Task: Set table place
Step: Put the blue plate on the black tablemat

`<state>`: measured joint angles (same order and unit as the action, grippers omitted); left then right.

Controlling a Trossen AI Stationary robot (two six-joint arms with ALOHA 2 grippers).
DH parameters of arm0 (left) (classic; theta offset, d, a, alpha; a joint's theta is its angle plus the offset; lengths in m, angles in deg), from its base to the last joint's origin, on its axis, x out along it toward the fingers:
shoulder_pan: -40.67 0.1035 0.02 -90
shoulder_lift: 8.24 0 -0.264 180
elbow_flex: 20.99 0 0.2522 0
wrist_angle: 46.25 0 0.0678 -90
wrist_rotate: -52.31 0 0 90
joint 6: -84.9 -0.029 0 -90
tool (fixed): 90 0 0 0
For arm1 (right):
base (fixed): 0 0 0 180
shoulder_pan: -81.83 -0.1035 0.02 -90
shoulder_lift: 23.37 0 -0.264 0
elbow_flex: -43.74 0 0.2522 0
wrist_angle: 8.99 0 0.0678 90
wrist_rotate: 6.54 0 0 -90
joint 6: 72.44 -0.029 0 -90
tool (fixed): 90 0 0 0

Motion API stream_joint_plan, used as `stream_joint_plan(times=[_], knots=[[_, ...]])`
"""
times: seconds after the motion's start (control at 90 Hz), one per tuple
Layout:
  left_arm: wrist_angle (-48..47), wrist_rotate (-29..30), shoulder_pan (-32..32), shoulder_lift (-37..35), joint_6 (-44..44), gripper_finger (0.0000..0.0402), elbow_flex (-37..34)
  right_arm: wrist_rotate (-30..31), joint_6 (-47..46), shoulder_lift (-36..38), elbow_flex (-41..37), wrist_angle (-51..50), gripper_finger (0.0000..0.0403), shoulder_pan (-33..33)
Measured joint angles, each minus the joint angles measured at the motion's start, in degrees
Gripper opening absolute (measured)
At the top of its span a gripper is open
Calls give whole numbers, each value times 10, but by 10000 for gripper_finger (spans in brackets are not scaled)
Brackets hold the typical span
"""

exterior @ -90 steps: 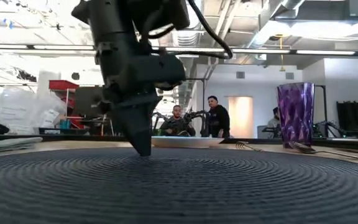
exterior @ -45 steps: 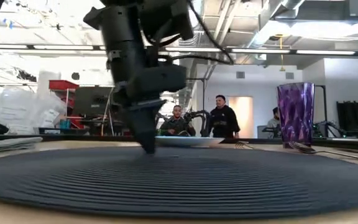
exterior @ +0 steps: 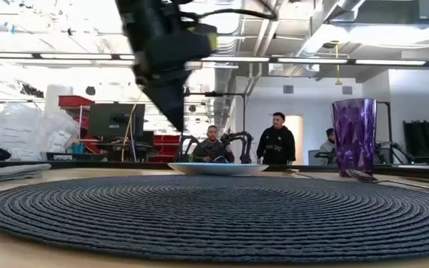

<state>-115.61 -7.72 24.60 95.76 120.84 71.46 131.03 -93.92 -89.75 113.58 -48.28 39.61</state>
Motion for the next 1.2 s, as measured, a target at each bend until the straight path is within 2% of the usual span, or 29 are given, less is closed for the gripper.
stream_joint_plan(times=[0.1,0.289,0.378,0.456,0.533,0.633,0.789,0.989,1.2], knots=[[-37,62,-19,-35,26,58,0,-51,17,-15,0,4,77,48],[-32,112,-64,-106,67,59,-33,-105,55,-65,0,3,77,122],[6,153,-85,-141,71,59,-63,-126,69,-93,0,6,77,160],[76,159,-96,-173,44,59,-97,-148,85,-119,0,21,77,194],[176,154,-102,-208,-11,59,-139,-166,107,-144,0,50,77,225],[285,112,-103,-245,-87,59,-190,-187,130,-172,0,87,77,263],[389,61,-102,-295,-164,59,-239,-222,145,-208,0,116,77,312],[478,12,-104,-321,-230,59,-264,-231,159,-244,0,118,77,357],[475,4,-98,-322,-236,59,-267,-287,185,-299,0,135,77,419]])
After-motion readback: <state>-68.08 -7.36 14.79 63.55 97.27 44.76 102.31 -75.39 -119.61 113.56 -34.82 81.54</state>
